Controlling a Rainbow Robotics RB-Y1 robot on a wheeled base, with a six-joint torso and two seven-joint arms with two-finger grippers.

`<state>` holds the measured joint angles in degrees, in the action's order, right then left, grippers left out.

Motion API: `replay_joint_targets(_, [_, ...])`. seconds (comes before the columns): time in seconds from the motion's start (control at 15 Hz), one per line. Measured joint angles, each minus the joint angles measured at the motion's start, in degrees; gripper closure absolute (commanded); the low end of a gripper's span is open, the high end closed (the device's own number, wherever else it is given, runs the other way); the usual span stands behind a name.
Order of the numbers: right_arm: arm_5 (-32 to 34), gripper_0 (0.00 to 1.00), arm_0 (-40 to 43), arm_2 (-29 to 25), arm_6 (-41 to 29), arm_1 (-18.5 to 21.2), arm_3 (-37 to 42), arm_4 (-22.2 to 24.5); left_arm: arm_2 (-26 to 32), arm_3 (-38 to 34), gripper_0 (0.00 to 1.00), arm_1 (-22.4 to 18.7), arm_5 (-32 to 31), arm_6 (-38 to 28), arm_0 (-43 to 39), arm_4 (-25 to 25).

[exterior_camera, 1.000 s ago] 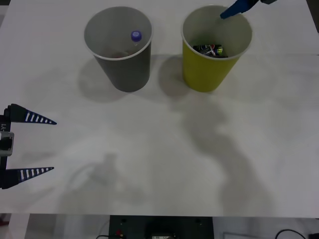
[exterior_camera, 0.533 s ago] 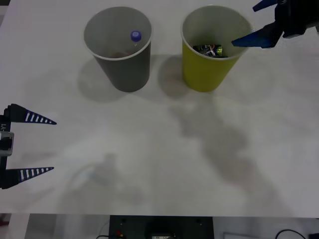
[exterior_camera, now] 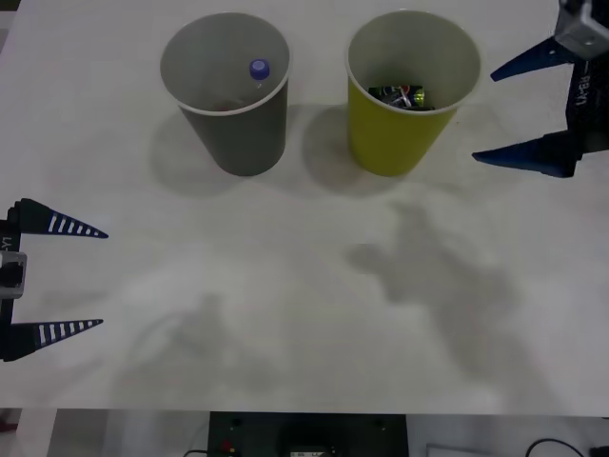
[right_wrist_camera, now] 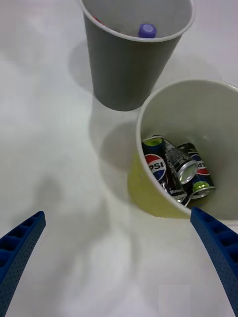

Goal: Put the can into the green bin and the plastic bottle into the gray bin

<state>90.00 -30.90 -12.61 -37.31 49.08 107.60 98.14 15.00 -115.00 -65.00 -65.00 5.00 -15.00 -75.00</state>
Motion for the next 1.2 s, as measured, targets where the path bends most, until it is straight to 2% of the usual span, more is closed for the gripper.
replay_joint_targets(0.4, [0.0, 0.00, 11.1, -2.2, 11.2, 2.4, 1.8, -5.5, 0.0, 0.0, 0.00, 0.0, 0.0, 0.0, 0.0, 0.0])
replay_joint_targets(0.8, [-4.3, 0.00, 22.8, -5.2, 12.6, 5.3, 9.2, -6.2, 0.0, 0.0, 0.00, 0.0, 0.0, 0.0, 0.0, 0.0])
replay_joint_targets(1.2, [-5.7, 0.00, 30.3, -8.3, 13.2, 6.4, 13.6, -6.1, 0.0, 0.0, 0.00, 0.0, 0.0, 0.0, 0.0, 0.0])
